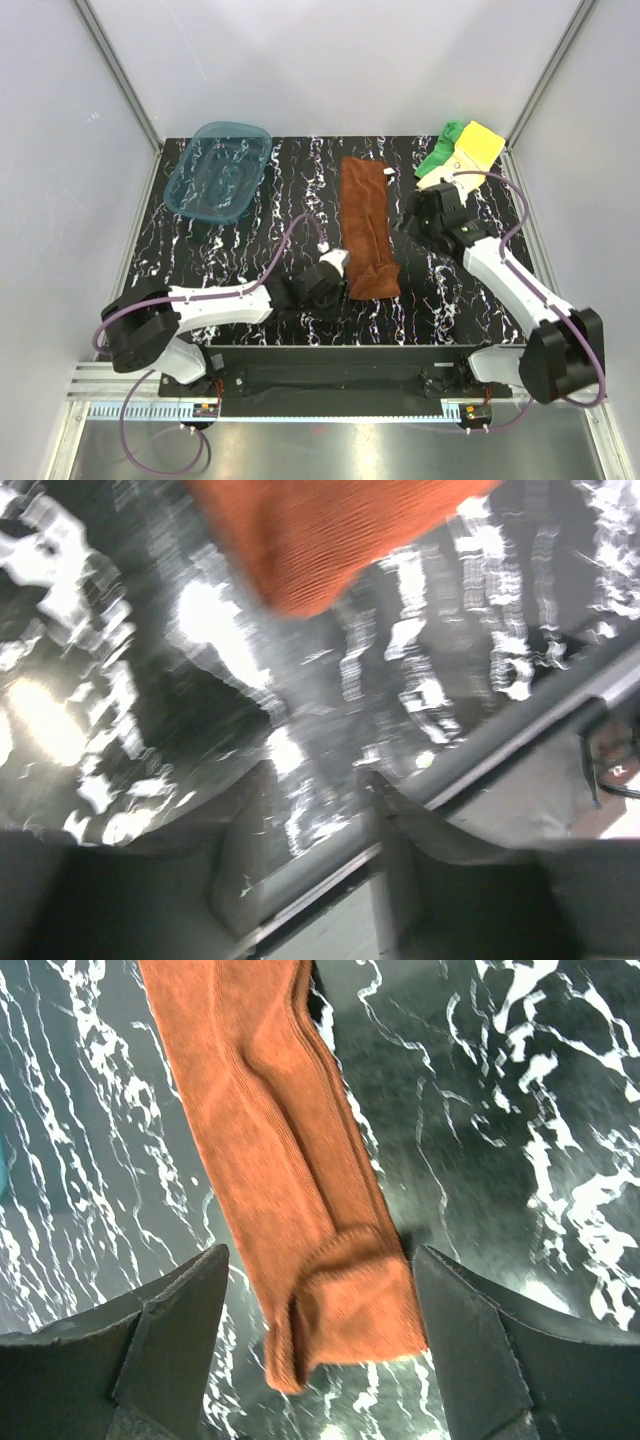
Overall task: Roll the towels
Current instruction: Roll the towel
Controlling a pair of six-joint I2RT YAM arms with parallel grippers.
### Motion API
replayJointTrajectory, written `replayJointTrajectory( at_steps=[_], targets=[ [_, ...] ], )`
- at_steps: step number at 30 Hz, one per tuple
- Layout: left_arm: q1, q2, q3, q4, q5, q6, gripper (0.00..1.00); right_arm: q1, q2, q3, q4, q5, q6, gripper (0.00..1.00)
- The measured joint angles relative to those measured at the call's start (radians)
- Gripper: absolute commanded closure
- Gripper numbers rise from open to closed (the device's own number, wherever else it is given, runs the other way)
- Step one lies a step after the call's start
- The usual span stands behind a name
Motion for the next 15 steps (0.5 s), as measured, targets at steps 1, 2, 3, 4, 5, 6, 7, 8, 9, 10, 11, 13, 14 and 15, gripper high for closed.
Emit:
replayJointTrajectory(
  at_steps=[1,2,3,4,5,6,7,8,9,10,11,13,14,15],
  targets=[
    [-0.005,0.010,0.024,0.005,0.011,0.016,0.63,-0.001,-0.031,-0.024,-0.002,0.003,-0.004,0.19],
    [-0.009,0.015,0.038,0.015,0.024,0.028,0.63,-0.003,-0.057,-0.045,-0.005,0.003,-0.008,0.20],
    [-0.013,0.018,0.051,0.032,0.040,0.037,0.66,-0.004,-0.074,-0.061,-0.010,0.003,-0.011,0.20],
    [-0.015,0.020,0.061,0.047,0.056,0.047,0.67,-0.007,-0.091,-0.077,-0.016,0.005,-0.014,0.20],
    [-0.017,0.024,0.070,0.060,0.069,0.055,0.68,-0.011,-0.105,-0.091,-0.024,0.005,-0.017,0.20],
    [-0.018,0.031,0.082,0.061,0.079,0.066,0.70,-0.016,-0.117,-0.103,-0.030,0.005,-0.019,0.20],
    [-0.019,0.043,0.099,0.063,0.086,0.077,0.71,-0.019,-0.127,-0.111,-0.036,0.005,-0.022,0.20],
    [-0.019,0.055,0.111,0.067,0.091,0.086,0.71,-0.022,-0.135,-0.117,-0.040,0.005,-0.024,0.20],
    [-0.019,0.073,0.128,0.067,0.096,0.097,0.71,-0.025,-0.143,-0.122,-0.045,0.005,-0.026,0.20],
    [-0.019,0.091,0.145,0.068,0.100,0.105,0.70,-0.027,-0.151,-0.127,-0.048,0.005,-0.027,0.21],
    [-0.019,0.113,0.165,0.068,0.102,0.114,0.70,-0.028,-0.156,-0.131,-0.049,0.005,-0.029,0.20],
    [-0.019,0.156,0.202,0.067,0.105,0.131,0.70,-0.031,-0.164,-0.139,-0.050,0.004,-0.032,0.21],
    [-0.018,0.177,0.222,0.065,0.104,0.138,0.70,-0.031,-0.166,-0.143,-0.050,0.004,-0.034,0.21],
    [-0.018,0.196,0.240,0.063,0.103,0.146,0.70,-0.032,-0.166,-0.146,-0.050,0.004,-0.035,0.21]
  ],
)
